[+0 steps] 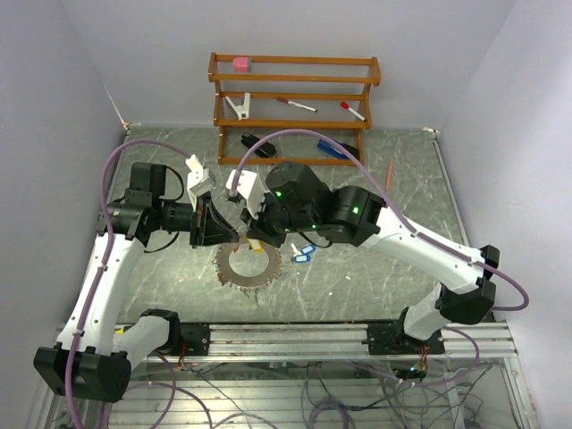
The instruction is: Put the keys on the keyring
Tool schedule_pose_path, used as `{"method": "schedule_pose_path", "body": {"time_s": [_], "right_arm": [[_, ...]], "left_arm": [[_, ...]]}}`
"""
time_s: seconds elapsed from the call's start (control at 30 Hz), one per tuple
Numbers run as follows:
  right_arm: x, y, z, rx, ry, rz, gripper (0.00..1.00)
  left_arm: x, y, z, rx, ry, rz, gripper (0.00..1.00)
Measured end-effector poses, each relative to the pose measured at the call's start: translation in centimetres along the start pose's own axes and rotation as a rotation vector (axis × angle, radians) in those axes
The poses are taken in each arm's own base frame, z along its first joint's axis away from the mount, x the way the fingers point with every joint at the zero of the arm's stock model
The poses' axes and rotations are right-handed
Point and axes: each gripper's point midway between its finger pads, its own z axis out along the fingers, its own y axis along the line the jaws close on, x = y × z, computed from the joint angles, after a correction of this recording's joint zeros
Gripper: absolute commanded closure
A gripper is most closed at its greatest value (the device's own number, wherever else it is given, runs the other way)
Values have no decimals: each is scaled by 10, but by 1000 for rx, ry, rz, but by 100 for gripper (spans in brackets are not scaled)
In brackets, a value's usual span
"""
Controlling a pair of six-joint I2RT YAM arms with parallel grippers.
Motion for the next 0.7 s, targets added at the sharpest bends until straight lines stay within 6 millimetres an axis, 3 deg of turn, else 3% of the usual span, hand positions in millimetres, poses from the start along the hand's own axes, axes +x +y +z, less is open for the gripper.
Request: {"method": "schedule_pose_path", "body": {"time_s": [0.27,0.7], "right_arm": [[-3,1,-13,0,-24,4,100],[-15,7,-11,-24,-74,44,100]], "left_arm": [[-13,-9,-3,22,-14,-5,93],[-21,-19,-3,49,-38,-69,93]]}}
